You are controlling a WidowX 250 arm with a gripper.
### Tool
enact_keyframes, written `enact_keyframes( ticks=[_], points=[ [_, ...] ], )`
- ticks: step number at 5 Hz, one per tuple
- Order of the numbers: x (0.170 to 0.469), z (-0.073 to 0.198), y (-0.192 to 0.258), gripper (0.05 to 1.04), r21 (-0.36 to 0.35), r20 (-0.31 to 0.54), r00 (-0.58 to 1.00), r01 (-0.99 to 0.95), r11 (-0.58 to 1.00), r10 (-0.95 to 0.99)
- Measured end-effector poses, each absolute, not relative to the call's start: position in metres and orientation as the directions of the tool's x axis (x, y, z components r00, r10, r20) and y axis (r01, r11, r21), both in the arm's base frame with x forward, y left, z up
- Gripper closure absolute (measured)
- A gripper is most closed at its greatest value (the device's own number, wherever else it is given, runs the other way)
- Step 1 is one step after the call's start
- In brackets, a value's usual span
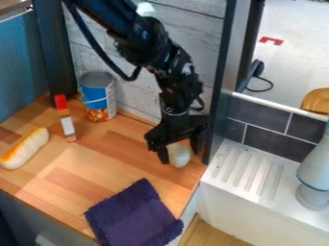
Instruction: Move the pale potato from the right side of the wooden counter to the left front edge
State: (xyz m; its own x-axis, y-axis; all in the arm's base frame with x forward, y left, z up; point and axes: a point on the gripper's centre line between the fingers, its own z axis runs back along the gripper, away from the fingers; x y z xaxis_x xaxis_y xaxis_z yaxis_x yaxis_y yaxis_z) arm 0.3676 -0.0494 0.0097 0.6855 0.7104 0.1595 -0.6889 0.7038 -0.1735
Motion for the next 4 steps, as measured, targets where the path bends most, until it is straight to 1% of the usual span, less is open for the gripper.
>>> enact_keyframes(
  ticks=[3,4],
  points=[
    [0.373,0.003,-0.030,0.083,-0.146,0.158,0.668,-0.712,0.687,0.727],
    [0.372,-0.005,-0.022,0.083,-0.136,0.148,0.654,-0.730,0.670,0.742]
  ],
)
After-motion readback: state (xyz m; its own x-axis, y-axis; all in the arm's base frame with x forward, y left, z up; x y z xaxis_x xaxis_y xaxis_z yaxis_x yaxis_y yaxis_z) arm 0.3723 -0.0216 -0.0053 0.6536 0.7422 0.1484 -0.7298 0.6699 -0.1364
